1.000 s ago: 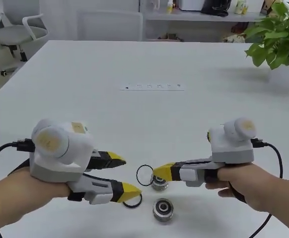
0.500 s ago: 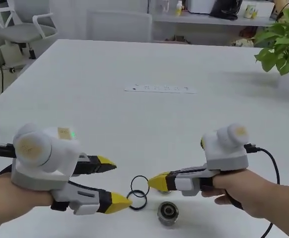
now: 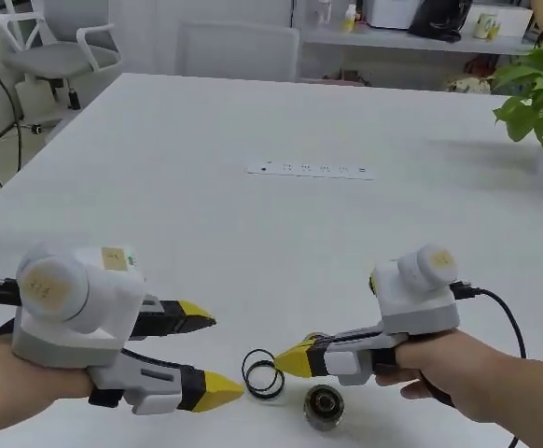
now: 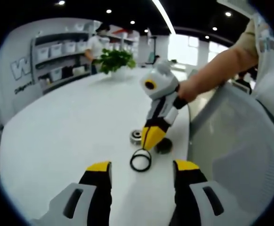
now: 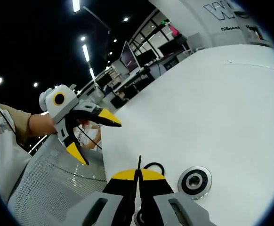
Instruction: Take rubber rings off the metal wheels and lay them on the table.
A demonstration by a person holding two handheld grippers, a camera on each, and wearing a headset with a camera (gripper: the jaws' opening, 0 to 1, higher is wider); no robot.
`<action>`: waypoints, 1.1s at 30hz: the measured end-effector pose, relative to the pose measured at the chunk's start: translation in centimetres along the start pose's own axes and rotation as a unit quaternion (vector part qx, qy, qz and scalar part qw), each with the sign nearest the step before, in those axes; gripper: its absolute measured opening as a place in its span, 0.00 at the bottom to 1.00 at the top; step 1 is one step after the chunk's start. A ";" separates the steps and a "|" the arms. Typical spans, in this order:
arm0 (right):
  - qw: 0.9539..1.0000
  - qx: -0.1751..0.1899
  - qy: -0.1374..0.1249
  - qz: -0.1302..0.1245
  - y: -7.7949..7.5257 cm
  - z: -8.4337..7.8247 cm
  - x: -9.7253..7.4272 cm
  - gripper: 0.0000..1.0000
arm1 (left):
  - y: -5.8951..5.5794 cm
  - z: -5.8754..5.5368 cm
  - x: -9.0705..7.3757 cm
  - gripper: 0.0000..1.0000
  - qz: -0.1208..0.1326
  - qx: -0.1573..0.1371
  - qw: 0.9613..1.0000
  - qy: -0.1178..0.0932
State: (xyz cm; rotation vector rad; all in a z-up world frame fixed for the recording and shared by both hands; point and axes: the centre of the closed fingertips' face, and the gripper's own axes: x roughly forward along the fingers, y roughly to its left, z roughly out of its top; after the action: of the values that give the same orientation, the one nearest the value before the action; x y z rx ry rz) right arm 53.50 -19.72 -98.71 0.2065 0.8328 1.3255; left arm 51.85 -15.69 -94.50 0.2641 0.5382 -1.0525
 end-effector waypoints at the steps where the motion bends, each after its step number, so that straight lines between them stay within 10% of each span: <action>1: 1.000 0.001 0.001 -0.001 -0.1 -0.1 0.0 0.00 | 0.0 0.0 0.0 0.53 0.001 0.000 1.000 0.000; 33: 0.997 -0.041 0.044 -0.041 -1.5 -1.9 0.1 0.14 | 0.0 -0.4 -0.2 0.52 0.004 -0.006 1.000 0.009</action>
State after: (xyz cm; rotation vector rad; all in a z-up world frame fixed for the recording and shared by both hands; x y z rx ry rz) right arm 53.45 -20.60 -100.94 0.0495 0.8508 1.2960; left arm 51.65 -15.30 -94.73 0.2655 0.5596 -1.0403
